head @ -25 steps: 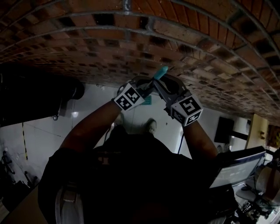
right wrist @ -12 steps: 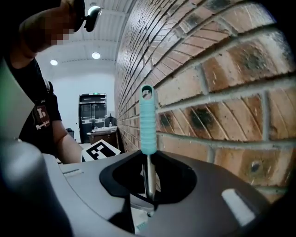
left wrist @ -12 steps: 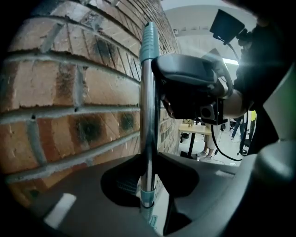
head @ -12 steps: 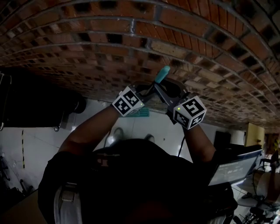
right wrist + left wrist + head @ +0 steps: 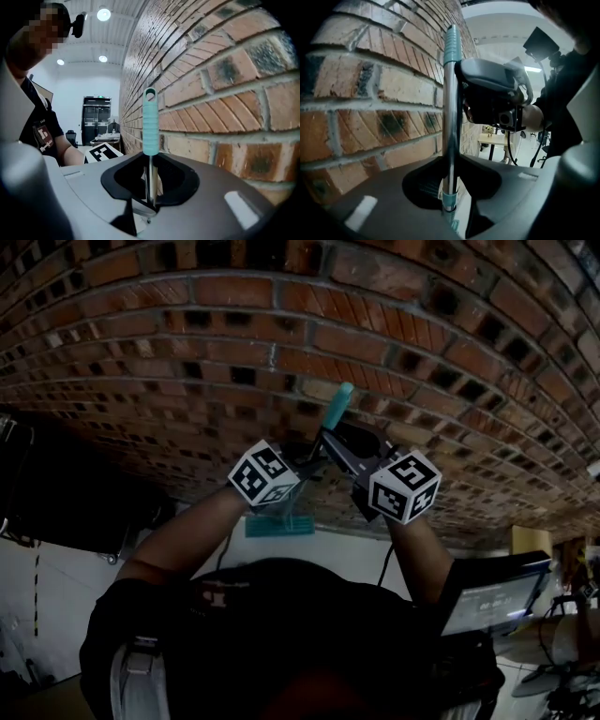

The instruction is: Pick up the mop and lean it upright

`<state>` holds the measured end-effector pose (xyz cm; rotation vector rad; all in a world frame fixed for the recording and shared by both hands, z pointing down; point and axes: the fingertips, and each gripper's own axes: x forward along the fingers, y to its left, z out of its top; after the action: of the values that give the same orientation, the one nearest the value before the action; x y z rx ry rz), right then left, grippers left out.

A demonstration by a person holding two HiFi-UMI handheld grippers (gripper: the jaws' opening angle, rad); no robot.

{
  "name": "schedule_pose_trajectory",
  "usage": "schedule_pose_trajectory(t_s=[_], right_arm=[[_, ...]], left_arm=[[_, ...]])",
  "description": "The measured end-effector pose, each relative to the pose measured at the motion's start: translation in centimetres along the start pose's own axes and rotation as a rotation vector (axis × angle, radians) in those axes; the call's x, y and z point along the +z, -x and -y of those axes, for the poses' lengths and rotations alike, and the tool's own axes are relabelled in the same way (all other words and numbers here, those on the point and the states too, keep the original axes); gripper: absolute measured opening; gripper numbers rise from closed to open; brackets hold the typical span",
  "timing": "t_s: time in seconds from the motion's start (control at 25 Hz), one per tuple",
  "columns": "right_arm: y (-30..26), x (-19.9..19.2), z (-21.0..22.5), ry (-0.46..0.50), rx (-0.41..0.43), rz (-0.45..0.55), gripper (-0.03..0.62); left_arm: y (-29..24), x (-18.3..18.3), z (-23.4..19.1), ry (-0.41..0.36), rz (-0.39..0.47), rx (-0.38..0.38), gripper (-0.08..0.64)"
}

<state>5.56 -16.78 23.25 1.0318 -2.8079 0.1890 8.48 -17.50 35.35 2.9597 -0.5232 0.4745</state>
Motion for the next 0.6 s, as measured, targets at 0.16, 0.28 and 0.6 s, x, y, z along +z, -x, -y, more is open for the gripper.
schedule_pose_trajectory(t_s=[0.16, 0.28, 0.6], right_arm=[[0.7, 3.6, -0.3, 0.032, 0.006, 0.005, 0.104], [1.1, 6.2, -0.7, 0.044, 0.013, 0.011, 0.104], [2.5, 12.6, -1.1, 0.053, 0.04, 0.066, 0.104]], left_arm=[[0.9, 3.8, 0.3, -0.005, 0.028, -0.02, 0.098], [1.7, 6.3, 0.7, -0.002, 0.041, -0.038, 0.098], [3.7, 12.8, 1.4, -0.025, 0.071, -0.092, 0.098]])
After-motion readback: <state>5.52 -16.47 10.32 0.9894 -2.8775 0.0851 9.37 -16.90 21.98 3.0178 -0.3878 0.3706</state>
